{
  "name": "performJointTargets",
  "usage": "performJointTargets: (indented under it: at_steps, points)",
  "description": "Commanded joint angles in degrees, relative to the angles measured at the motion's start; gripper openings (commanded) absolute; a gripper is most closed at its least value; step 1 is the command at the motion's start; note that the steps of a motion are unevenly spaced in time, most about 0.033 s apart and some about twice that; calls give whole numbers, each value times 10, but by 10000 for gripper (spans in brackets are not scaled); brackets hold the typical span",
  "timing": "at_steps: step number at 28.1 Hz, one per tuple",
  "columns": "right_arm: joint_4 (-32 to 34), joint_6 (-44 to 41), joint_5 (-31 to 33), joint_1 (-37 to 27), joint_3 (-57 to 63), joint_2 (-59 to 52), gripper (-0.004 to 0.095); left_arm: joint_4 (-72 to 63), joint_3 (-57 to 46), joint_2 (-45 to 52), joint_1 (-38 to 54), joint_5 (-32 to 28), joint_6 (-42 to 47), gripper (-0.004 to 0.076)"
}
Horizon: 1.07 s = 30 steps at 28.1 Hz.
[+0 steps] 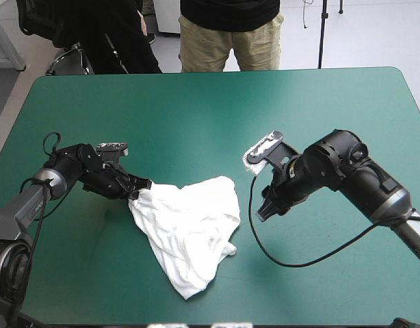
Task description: Fold the cloth
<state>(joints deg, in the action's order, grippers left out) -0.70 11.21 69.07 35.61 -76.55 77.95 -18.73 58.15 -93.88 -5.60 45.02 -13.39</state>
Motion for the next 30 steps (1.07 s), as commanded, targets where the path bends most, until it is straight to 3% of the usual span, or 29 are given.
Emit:
performJointTargets:
  at_steps: [1, 3, 4, 9, 15, 19, 25, 30]
  points:
    - [-71, 12, -123, -2, 55, -16, 490, 23, 3, -4, -1, -17, -3, -18]
    - [-89, 12, -204, -2, 87, -3, 506, 23, 3, -4, -1, -12, -3, -18]
    - [-94, 10, -212, -2, 88, 7, 525, 23, 3, -4, -1, -10, -3, -18]
    - [-137, 20, -218, -2, 88, 75, 654, 22, 3, -4, -1, -11, -3, -18]
    - [-228, 84, -210, -1, 88, 166, 642, 22, 3, -4, -1, -10, -3, -18]
    - [-260, 105, -199, -1, 88, 195, 496, 22, 3, -4, -1, -9, -3, -18]
    - [-247, 129, -166, -1, 88, 198, 17, 27, 3, -4, -1, -4, -1, -18]
    - [-218, 124, -141, -1, 88, 177, -3, 26, 3, 7, -1, -1, -15, -18]
